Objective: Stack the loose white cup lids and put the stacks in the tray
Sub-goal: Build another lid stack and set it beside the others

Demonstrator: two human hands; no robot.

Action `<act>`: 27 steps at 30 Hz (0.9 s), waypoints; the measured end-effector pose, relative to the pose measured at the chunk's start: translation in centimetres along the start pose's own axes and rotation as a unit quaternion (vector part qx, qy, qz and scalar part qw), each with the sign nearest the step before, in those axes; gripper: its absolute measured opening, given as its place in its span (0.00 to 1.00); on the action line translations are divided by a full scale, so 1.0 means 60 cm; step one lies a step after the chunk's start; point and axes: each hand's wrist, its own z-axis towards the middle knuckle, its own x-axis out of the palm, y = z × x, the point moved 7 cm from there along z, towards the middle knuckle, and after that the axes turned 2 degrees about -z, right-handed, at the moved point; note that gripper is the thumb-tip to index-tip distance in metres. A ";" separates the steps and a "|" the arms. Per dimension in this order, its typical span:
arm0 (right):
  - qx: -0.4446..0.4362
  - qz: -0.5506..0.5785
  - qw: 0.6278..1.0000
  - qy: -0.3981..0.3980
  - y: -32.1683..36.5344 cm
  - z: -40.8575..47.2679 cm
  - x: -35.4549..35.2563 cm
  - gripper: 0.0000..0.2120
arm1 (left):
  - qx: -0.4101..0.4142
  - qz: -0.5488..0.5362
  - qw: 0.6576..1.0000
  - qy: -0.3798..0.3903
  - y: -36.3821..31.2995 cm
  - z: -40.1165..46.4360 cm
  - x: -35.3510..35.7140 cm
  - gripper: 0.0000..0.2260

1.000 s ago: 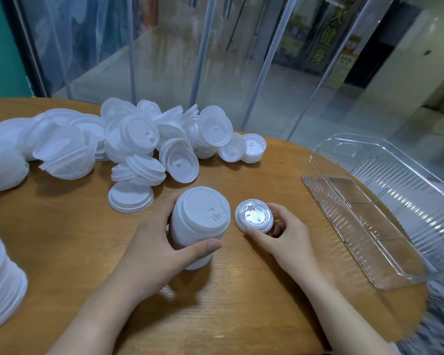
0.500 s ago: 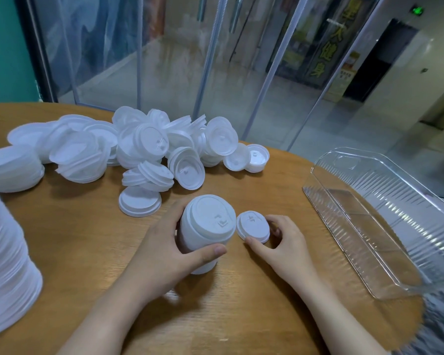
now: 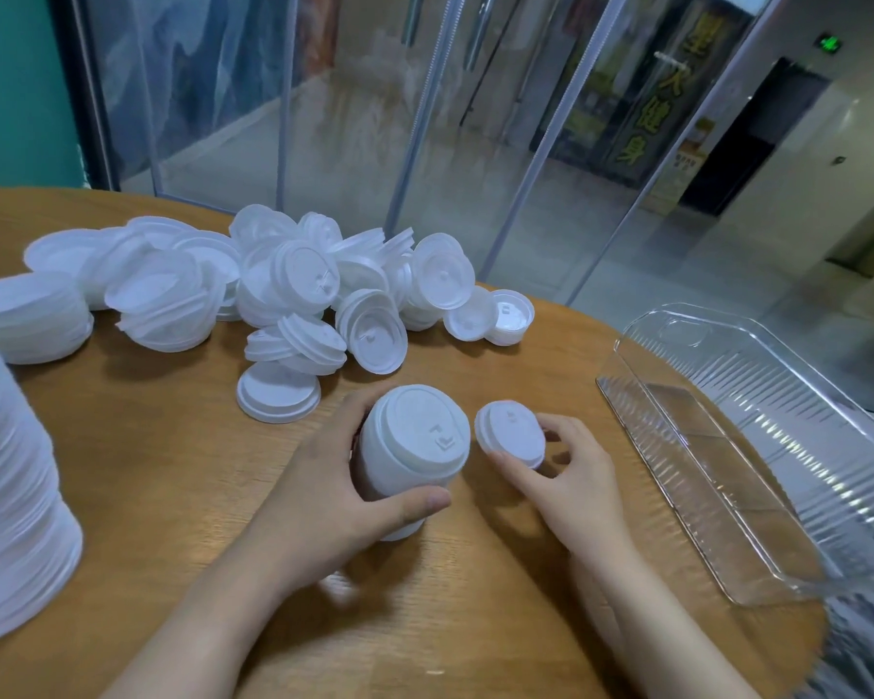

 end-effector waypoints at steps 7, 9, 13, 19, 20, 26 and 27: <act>-0.069 0.061 0.995 0.029 0.142 0.000 -0.052 0.27 | 0.008 -0.003 1.000 -0.015 -0.005 0.000 -0.004 0.44; -0.091 0.054 0.992 0.071 0.170 -0.007 -0.043 0.27 | 0.013 0.001 1.000 -0.016 -0.008 -0.001 -0.004 0.42; -0.110 0.025 0.985 0.128 0.196 -0.014 -0.012 0.29 | 0.014 -0.003 1.000 -0.016 -0.013 -0.003 -0.004 0.35; -0.116 0.006 0.981 0.158 0.211 -0.020 0.011 0.32 | 0.006 -0.014 1.000 -0.011 -0.014 -0.003 -0.007 0.33; -0.117 0.005 0.980 0.162 0.213 -0.021 0.014 0.32 | 0.007 -0.015 1.000 -0.009 -0.015 -0.003 -0.007 0.32; -0.121 -0.002 0.976 0.180 0.217 -0.022 0.023 0.28 | 0.004 -0.010 1.000 -0.007 -0.012 -0.001 -0.009 0.31; -0.120 -0.002 0.976 0.184 0.216 -0.022 0.024 0.28 | 0.003 -0.010 1.000 -0.006 -0.012 -0.001 -0.009 0.31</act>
